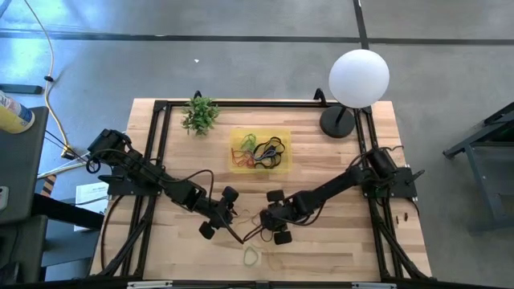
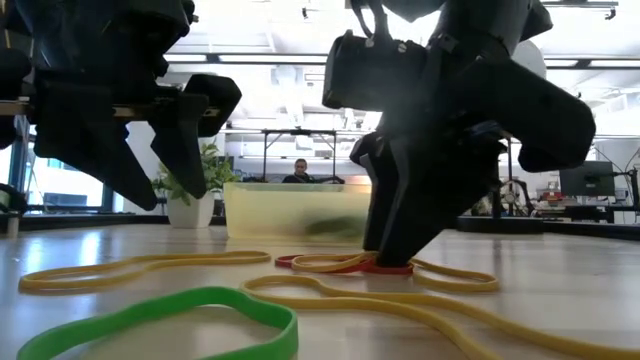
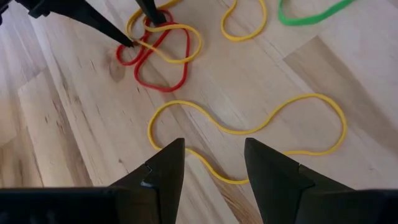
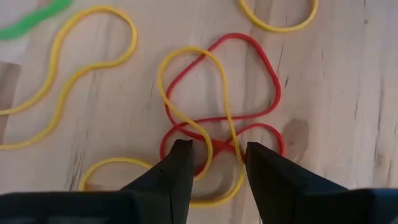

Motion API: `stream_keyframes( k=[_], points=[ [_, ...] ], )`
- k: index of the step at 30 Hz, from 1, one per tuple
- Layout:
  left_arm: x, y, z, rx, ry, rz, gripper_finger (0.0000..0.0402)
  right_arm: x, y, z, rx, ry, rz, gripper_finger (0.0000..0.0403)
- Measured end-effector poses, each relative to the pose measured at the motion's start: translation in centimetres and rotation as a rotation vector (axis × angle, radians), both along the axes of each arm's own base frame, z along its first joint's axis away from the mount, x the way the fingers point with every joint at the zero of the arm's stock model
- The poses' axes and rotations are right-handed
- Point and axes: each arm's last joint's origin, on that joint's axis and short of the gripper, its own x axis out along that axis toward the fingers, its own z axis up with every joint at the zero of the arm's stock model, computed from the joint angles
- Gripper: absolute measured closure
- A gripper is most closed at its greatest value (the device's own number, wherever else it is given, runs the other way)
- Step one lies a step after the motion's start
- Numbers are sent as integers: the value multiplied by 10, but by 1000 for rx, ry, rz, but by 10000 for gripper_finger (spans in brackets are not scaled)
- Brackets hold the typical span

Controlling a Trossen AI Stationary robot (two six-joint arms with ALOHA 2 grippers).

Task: Pick and place rubber bands into bin
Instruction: Put the yellow rubber band into the yellow bin

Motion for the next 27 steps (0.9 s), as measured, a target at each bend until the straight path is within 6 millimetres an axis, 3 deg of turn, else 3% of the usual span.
stream_keyframes(
  k=[5, 13, 18, 27],
  points=[
    [0, 0, 0, 3, -2, 6, 245, 0, 0, 0, -4, 5, 4, 288],
    [0, 0, 0, 3, -3, 7, 245, -1, -1, -1, -22, 12, 29, 394],
    [0, 0, 0, 1, -6, 8, 245, -2, -1, -1, -24, 14, 25, 381],
    [1, 0, 1, -3, -18, 8, 245, -4, -1, 3, -21, 27, 30, 391]
  ],
)
